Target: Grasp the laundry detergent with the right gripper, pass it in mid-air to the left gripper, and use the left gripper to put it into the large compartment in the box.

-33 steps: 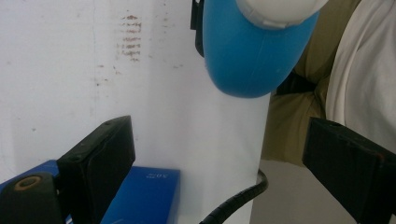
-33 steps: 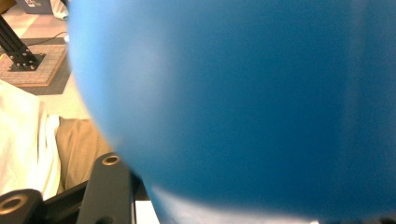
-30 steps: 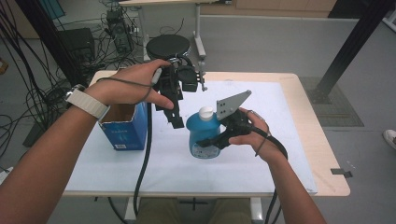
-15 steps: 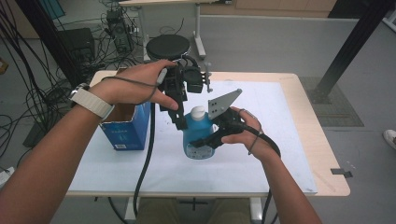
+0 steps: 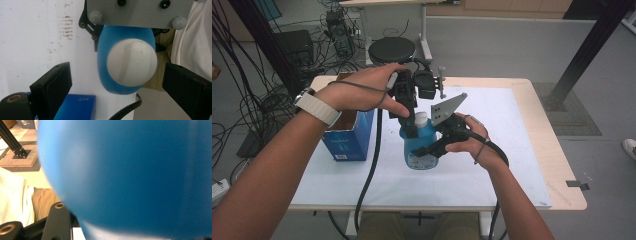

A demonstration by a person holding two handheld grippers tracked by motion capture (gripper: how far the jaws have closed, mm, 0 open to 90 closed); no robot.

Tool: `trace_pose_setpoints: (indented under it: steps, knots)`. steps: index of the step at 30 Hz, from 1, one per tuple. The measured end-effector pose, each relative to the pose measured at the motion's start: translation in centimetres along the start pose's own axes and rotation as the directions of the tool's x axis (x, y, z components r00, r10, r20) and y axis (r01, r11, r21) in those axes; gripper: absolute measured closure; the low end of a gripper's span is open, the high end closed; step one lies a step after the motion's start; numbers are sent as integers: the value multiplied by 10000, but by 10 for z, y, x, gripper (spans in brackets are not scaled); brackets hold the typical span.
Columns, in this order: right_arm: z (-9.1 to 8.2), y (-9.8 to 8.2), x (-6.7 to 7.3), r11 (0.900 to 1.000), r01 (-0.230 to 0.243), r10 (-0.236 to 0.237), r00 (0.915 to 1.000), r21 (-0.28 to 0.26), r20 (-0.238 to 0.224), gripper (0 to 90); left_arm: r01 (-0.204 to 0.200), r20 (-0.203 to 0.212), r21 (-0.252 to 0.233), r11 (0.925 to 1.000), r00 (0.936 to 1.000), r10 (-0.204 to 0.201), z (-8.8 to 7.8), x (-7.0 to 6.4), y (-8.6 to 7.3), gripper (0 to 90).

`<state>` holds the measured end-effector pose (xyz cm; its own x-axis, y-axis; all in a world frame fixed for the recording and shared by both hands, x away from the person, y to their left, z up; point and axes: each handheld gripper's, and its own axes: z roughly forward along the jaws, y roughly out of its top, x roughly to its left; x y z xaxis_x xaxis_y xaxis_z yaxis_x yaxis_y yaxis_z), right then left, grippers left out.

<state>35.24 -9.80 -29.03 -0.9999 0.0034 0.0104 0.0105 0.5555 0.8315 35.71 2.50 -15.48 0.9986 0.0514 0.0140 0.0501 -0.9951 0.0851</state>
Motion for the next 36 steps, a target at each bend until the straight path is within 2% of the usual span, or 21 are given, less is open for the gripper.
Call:
trace_pose_setpoints:
  steps: [20,21,36]
  knots:
    - [2,-1,-1,10000,-82,82,9999,13,-93,435,22,21,-59,10000,10000,-22,5,3,0,95]
    - [3,-1,-1,10000,-75,75,9999,17,-102,436,-62,8,-43,10000,10000,62,5,3,0,95]
    - [0,-1,-1,9999,-136,135,9998,-42,-129,435,61,23,-111,9999,10000,-60,4,3,-2,95]
